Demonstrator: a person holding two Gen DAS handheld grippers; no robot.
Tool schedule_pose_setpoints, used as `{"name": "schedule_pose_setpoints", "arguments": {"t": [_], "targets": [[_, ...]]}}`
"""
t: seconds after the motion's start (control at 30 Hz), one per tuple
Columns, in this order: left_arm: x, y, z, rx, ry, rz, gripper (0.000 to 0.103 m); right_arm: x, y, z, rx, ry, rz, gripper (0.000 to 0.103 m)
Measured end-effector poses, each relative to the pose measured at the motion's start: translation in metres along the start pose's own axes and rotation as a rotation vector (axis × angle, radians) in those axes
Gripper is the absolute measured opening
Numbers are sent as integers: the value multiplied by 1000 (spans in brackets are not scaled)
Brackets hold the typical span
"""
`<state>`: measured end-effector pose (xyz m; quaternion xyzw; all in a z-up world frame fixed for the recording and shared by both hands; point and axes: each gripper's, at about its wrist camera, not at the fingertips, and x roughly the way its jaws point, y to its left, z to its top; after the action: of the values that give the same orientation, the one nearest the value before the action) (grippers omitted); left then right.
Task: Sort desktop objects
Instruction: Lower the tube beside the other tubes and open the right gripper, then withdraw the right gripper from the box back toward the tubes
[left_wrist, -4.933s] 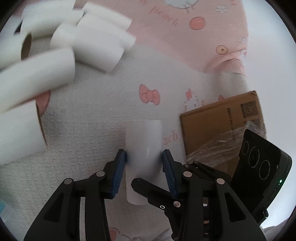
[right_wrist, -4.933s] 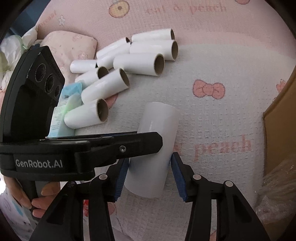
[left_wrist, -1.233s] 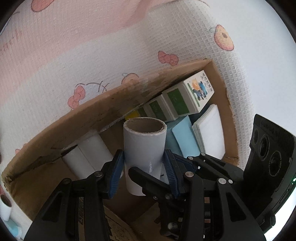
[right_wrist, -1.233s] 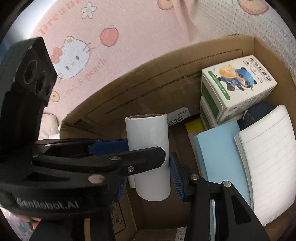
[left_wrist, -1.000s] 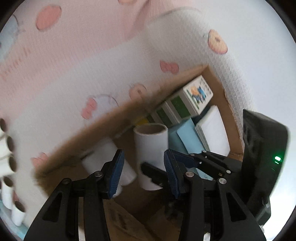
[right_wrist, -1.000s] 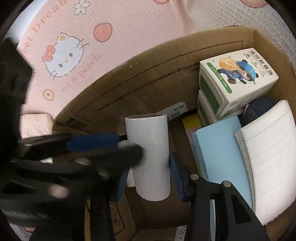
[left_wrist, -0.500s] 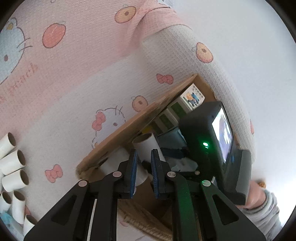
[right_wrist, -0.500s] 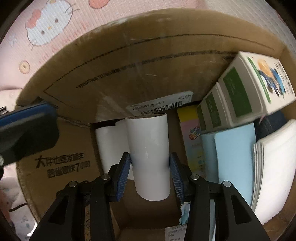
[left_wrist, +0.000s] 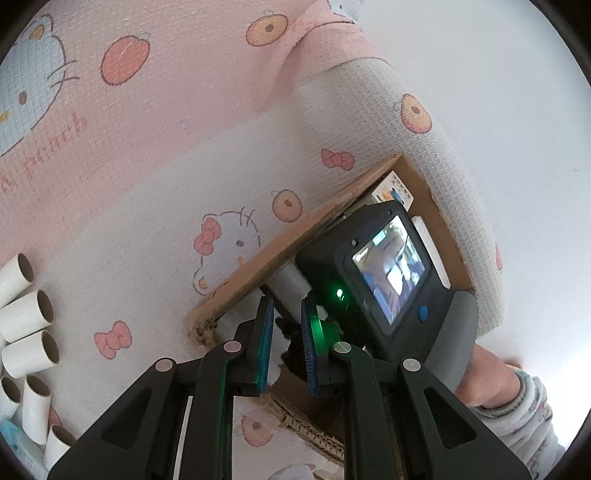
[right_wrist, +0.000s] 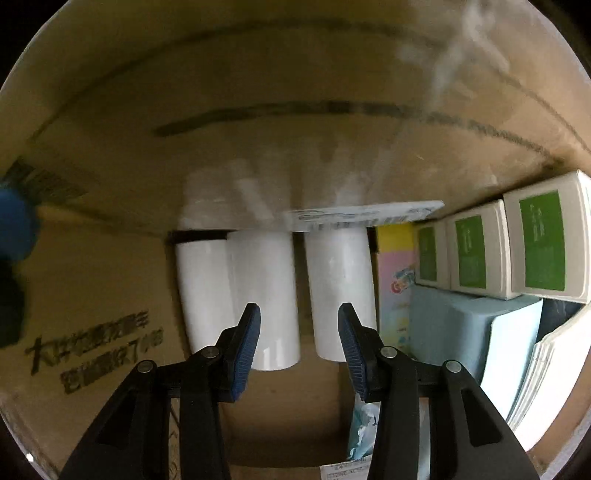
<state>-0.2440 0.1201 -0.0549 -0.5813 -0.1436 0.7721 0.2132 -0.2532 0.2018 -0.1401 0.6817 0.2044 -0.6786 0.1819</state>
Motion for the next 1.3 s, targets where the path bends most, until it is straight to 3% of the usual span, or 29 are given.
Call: {"name": "schedule_pose_setpoints", "arguments": {"t": [0.27, 0.4, 0.53, 0.7, 0.77, 0.8, 0.9, 0.97, 1.17, 1.3], "targets": [[-3, -5, -5, 47, -38, 23, 20, -33, -14, -16, 50, -86, 27, 41], [-4, -13, -9, 80, -71, 25, 46, -59, -12, -29, 35, -166, -8, 41], [-11, -18, -14, 89, -115, -24, 47, -79, -16, -44, 49, -250, -45, 41], [-22, -24, -27, 108, -217, -45, 47, -95, -27, -67, 99, -314, -15, 41], [-24, -24, -32, 94, -249, -69, 43, -100, -30, -78, 125, -342, -5, 41], [-24, -23, -35, 85, -252, -90, 33, -102, -31, -83, 133, -354, -3, 41], [-24, -21, -44, 61, -269, -114, 14, -105, -32, -93, 148, -374, 5, 41], [-27, -23, -50, 63, -295, -109, 12, -102, -12, -98, 156, -382, 9, 41], [-38, -24, -74, 51, -374, -136, 12, -123, -5, -114, 210, -480, -24, 41], [-48, -22, -89, 45, -420, -137, 12, -136, 20, -122, 142, -536, 21, 46]]}}
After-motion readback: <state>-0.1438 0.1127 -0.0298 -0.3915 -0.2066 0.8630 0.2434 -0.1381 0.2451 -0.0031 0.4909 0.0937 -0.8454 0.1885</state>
